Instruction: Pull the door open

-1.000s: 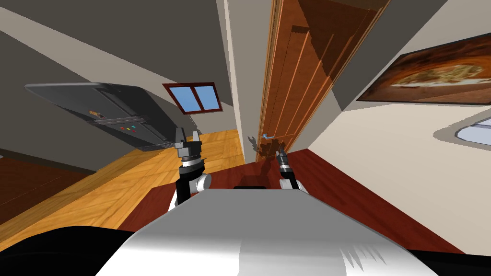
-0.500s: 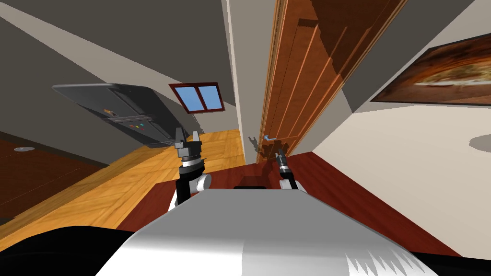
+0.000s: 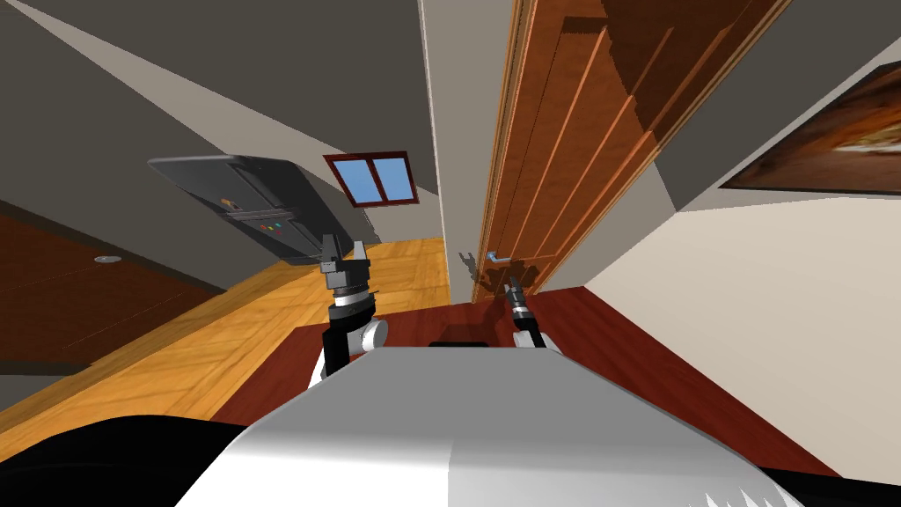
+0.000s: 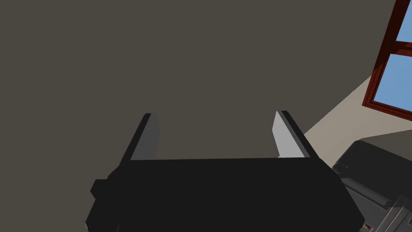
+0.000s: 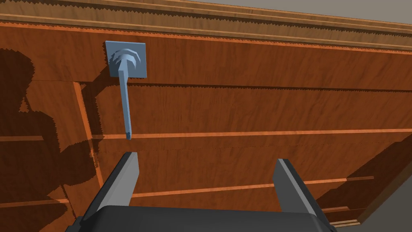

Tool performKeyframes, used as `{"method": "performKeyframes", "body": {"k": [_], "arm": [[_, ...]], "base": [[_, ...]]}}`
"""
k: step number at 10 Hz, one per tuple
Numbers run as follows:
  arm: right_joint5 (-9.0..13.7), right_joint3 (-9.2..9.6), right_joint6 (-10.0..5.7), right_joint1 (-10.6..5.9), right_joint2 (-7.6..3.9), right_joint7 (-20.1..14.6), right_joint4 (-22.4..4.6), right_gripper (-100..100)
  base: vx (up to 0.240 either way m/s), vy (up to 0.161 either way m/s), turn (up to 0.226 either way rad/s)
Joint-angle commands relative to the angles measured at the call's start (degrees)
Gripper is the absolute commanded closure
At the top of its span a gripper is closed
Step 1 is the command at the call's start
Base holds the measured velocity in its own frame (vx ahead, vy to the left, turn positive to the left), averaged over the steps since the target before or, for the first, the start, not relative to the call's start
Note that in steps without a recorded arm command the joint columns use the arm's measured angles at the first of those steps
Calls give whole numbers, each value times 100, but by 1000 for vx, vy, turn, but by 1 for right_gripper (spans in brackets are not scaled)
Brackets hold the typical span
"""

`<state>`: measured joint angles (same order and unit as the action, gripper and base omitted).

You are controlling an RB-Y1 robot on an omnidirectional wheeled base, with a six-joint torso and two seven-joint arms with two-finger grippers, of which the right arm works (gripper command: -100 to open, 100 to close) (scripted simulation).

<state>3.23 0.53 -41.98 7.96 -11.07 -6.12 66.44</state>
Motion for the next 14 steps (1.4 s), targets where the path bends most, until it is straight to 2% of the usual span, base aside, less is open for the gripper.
{"method": "performKeyframes", "body": {"k": [1, 3, 4, 11, 14], "arm": [[11, 5, -36, -36, -29, -38, -174, -100], [39, 25, -120, -159, -85, -114, -513, -100], [39, 25, -120, -159, -85, -114, -532, -100], [121, 84, -375, -530, -248, -342, -1616, -100], [148, 103, -456, -650, -299, -415, -1964, -100]], "base": [[40, -57, 42], [46, -60, 107], [43, -48, 35], [55, -74, 104], [46, -72, 73]]}}
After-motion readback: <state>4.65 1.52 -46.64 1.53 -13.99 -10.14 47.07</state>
